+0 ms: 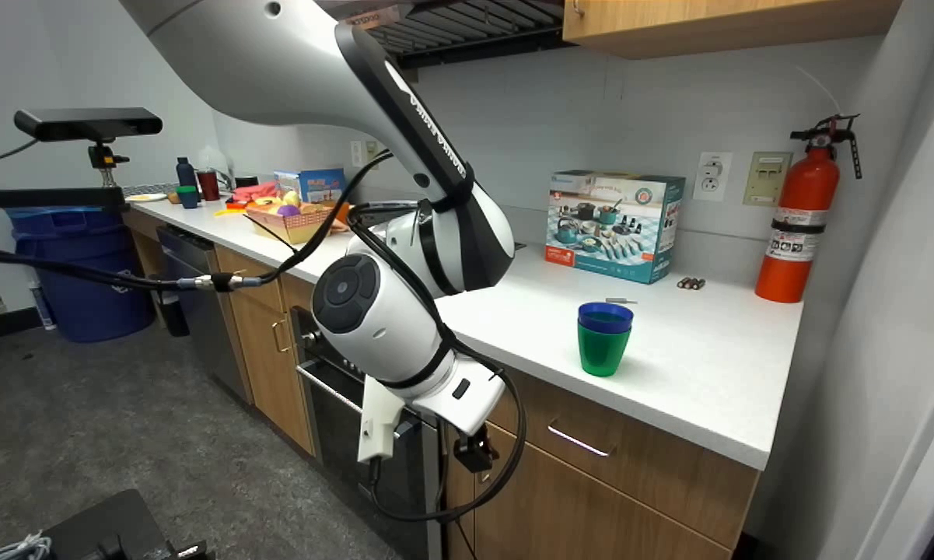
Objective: Open the drawer
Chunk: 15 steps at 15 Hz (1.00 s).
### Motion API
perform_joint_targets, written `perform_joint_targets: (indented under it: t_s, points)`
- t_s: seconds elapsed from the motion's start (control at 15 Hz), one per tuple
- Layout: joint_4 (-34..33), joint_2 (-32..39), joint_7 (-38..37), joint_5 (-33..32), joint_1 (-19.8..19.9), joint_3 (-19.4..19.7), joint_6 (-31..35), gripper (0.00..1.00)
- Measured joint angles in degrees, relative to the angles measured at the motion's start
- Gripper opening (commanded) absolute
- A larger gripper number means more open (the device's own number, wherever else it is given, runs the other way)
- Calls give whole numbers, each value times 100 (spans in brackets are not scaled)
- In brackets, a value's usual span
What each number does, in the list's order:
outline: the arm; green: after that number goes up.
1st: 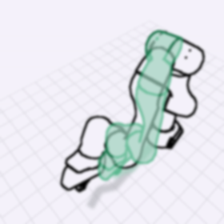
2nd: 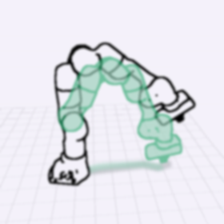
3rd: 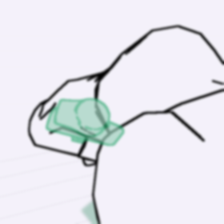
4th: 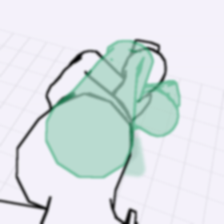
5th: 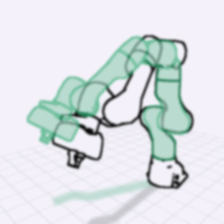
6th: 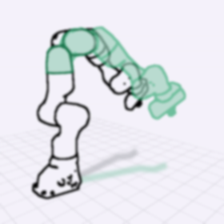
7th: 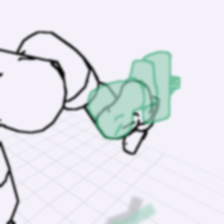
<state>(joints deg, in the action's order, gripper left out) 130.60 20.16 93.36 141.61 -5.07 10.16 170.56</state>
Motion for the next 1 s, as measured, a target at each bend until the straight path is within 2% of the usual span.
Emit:
perform_joint_targets:
  t_s: [0.2, 0.6, 1.0]
  points:
    - [-23, 1, 20, 210, -12, 194, -178, 100]
    - [-87, 15, -13, 195, -186, 909, -497, 100]
    - [-88, 88, -13, 195, -285, 984, -497, 100]
